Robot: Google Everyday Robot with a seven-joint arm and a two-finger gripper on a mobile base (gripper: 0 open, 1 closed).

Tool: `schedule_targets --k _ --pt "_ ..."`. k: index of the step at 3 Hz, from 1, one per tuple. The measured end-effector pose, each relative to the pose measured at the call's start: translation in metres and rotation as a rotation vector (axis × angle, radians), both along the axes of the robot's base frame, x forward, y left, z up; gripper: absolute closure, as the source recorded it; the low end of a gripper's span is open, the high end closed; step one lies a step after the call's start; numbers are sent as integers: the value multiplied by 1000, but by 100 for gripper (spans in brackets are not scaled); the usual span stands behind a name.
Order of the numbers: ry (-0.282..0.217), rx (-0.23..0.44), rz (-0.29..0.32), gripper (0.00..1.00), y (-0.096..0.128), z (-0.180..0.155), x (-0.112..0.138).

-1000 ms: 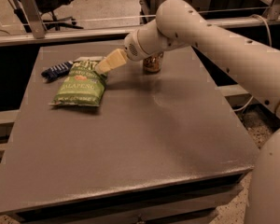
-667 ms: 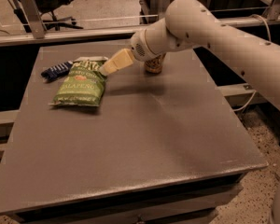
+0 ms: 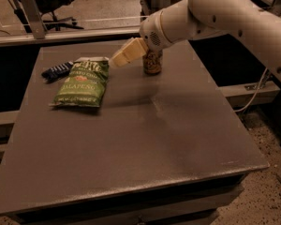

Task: Move green jalapeno chip bag near rxbar blueberry

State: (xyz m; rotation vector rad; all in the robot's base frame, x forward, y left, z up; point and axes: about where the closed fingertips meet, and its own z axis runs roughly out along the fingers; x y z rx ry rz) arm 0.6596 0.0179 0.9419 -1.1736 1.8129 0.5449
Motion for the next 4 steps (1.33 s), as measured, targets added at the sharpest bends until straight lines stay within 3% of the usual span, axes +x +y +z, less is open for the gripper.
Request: schedule_targets --k 1,2,3,4 --pt "-73 -14 34 0 -11 40 -28" --pt "-124 -29 69 0 -39 64 -62" --pt "-150 -13 108 0 -86 68 -95" --pt "-172 -24 103 0 -104 70 -104"
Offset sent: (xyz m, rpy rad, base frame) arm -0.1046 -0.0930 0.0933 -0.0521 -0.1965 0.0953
